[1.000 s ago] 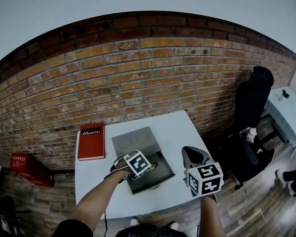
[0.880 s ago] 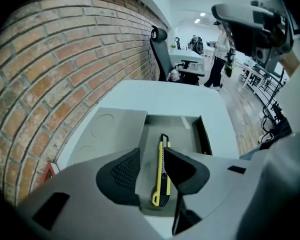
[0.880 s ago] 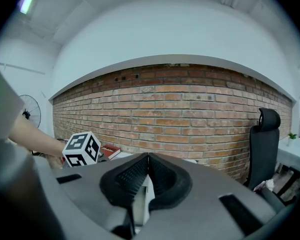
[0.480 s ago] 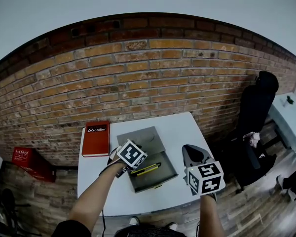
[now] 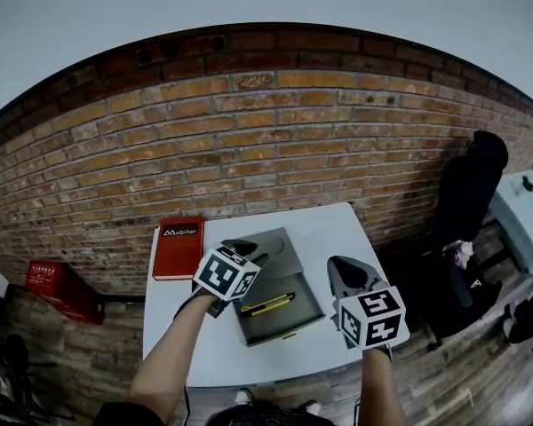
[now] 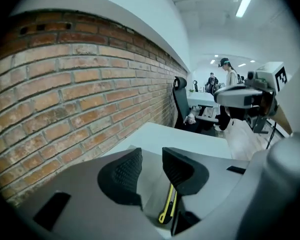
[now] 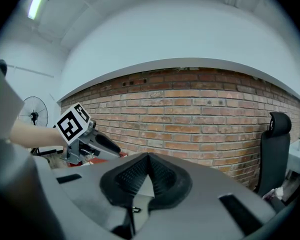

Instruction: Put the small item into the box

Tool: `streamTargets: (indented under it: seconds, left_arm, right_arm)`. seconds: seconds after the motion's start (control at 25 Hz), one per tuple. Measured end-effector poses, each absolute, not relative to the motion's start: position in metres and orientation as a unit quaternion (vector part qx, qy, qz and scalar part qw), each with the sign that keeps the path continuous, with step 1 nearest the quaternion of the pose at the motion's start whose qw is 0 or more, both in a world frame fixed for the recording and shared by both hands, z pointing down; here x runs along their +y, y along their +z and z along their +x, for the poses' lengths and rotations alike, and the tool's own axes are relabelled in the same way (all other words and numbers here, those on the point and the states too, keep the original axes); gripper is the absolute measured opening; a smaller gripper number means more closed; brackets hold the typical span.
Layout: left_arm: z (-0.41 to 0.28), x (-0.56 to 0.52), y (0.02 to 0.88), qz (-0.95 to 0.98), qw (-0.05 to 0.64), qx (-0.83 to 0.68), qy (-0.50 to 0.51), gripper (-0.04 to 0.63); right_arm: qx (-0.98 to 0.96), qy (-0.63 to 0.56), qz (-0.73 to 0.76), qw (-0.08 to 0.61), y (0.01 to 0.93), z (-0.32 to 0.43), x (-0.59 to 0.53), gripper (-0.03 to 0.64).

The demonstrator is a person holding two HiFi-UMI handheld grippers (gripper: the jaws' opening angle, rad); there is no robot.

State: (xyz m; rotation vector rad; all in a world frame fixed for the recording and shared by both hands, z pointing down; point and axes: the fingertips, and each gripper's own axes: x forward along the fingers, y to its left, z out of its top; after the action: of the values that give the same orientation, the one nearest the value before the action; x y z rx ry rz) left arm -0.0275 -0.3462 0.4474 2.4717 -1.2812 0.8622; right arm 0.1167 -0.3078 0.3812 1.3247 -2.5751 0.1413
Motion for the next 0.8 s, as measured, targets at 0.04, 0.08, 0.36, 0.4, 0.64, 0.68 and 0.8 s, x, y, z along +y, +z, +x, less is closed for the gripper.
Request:
streamTargets:
  seconds: [0.04, 0.08, 0.36, 0.4, 0.64, 0.68, 0.8]
  left_arm:
    - [-0.029, -0.346, 0.44, 0.844, 0.109, -0.443, 0.283, 0.144]
    - [-0.031, -0.345, 0.433, 0.844, 0.104, -0.45, 0.273, 0.143]
    - [-0.047, -0.336, 0.399, 0.831, 0.079, -0.502, 0.226, 0.12]
    - [-0.051, -0.335, 0.395, 0.828, 0.076, -0.51, 0.219, 0.112]
    - [-0.076, -0.325, 0.374, 0.817, 0.074, -0.549, 0.16, 0.089]
    - [-0.081, -0.322, 0.372, 0.812, 0.073, -0.558, 0.151, 0.084]
    - [-0.094, -0.315, 0.365, 0.795, 0.064, -0.588, 0.135, 0.063]
  right_arm:
    - [-0.882, 0.048, 0.453, 0.12, 0.38, 0.116, -0.308, 0.02]
    - [-0.882, 0.048, 0.453, 0.119, 0.38, 0.115, -0.309, 0.02]
    - [-0.884, 0.044, 0.452, 0.113, 0.372, 0.114, -0.311, 0.02]
    - [-0.884, 0.044, 0.452, 0.111, 0.37, 0.114, -0.312, 0.02]
    - [-0.884, 0.039, 0.454, 0.101, 0.362, 0.117, -0.314, 0.02]
    - [-0.884, 0.039, 0.454, 0.1, 0.361, 0.117, -0.314, 0.02]
    - [-0.885, 0.04, 0.454, 0.098, 0.359, 0.117, -0.313, 0.02]
